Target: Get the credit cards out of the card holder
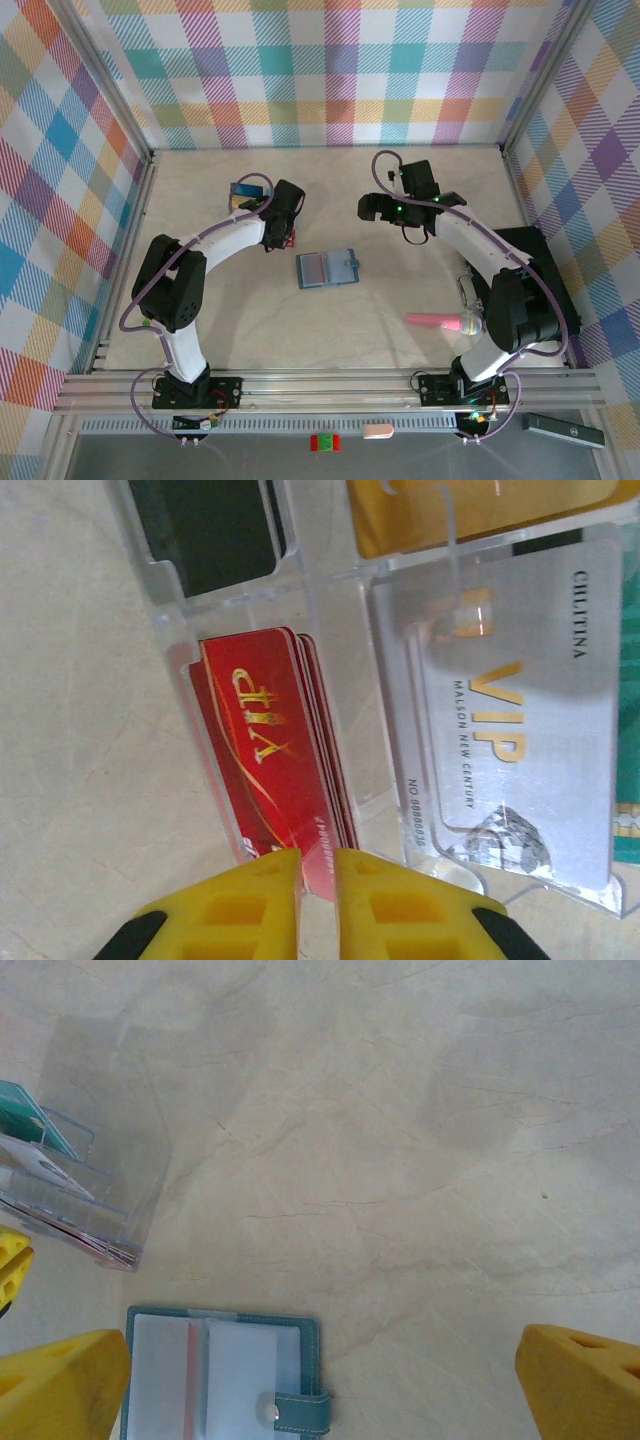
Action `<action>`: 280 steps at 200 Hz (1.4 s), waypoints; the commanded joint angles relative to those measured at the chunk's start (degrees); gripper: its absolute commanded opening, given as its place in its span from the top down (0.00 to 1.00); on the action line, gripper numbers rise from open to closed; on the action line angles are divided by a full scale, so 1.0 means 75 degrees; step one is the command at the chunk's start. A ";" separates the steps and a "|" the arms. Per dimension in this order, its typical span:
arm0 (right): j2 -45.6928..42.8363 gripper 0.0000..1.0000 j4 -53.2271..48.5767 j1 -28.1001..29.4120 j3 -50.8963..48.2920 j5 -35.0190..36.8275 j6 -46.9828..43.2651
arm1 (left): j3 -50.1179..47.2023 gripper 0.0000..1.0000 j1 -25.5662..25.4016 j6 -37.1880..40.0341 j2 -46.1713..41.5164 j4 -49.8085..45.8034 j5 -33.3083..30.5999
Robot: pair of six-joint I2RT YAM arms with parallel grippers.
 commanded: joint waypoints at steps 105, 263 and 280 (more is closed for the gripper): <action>0.0136 0.03 -0.0253 -0.0075 0.0332 -0.0568 0.0055 | -0.0012 0.58 0.0291 0.2131 -0.1176 -0.0527 -0.0219; 0.2170 0.35 -0.1879 0.3200 0.1611 0.0845 0.0779 | -0.2874 0.02 0.2137 0.5968 -0.4867 0.0015 0.1206; 0.2514 0.38 -0.2088 0.3466 0.1834 0.1119 0.0891 | -0.2990 0.00 0.2160 0.6184 -0.5049 -0.0053 0.1285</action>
